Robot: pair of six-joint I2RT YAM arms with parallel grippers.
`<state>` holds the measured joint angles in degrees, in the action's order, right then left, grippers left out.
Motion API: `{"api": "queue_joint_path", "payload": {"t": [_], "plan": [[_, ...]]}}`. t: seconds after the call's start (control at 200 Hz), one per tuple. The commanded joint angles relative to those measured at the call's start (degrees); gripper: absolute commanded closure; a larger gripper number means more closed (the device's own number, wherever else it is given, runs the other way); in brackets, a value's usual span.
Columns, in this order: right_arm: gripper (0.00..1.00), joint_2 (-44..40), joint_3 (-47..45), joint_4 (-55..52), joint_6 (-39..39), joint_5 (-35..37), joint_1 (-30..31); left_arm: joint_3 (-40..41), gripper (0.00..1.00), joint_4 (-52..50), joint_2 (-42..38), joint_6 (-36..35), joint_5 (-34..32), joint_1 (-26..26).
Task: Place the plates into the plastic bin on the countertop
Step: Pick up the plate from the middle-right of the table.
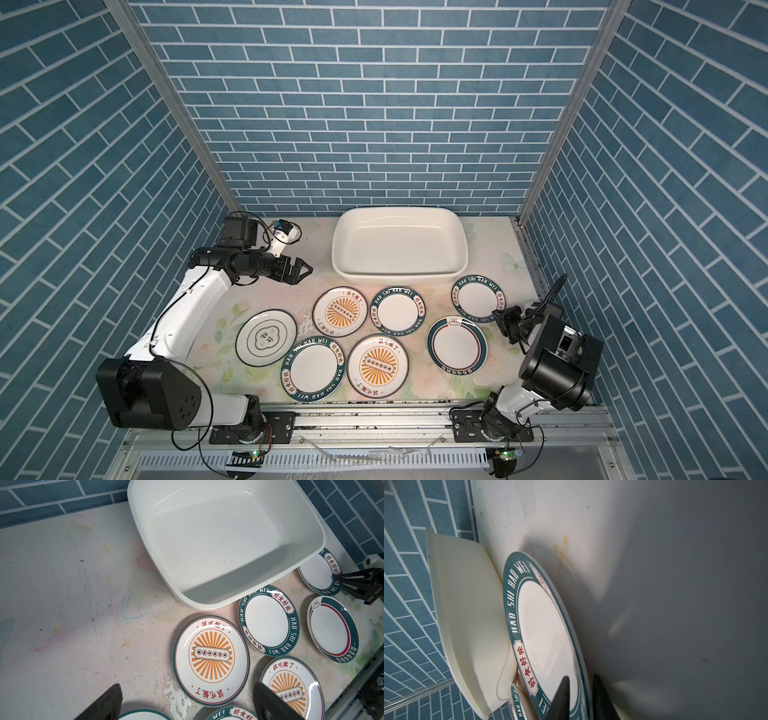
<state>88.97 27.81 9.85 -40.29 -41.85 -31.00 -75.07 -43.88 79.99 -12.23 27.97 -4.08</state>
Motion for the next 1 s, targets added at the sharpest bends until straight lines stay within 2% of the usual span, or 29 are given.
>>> {"api": "queue_joint_path", "payload": {"t": [0.0, 0.215, 0.28, 0.485, 0.695, 0.995], "plan": [[0.8, 0.6, -1.8, -3.3, -0.3, 2.1, -0.6, 0.6, 0.01, 0.1, -1.2, 0.2, 0.7, -0.5], [0.83, -0.2, -1.0, -5.9, 1.1, 1.9, -1.2, 0.5, 0.01, -0.2, -1.3, -0.4, 0.7, -0.8], [0.89, -0.5, -1.0, -6.1, 1.4, 1.8, -1.3, 0.5, 0.01, -0.2, -1.3, -0.4, 0.7, -0.9], [0.9, -0.9, -1.4, -6.4, 1.8, 1.3, -1.6, 0.2, 0.01, -0.4, -1.3, -0.6, 0.5, -0.9], [0.99, -3.0, -1.2, -8.3, 3.0, 1.2, -2.3, -0.2, 0.01, -0.6, -1.3, -0.6, 0.4, -1.0], [1.0, -5.4, -1.6, -8.6, 3.3, -0.2, -3.2, -0.3, 0.0, -0.8, -1.7, -0.9, 0.3, -1.0]]}}
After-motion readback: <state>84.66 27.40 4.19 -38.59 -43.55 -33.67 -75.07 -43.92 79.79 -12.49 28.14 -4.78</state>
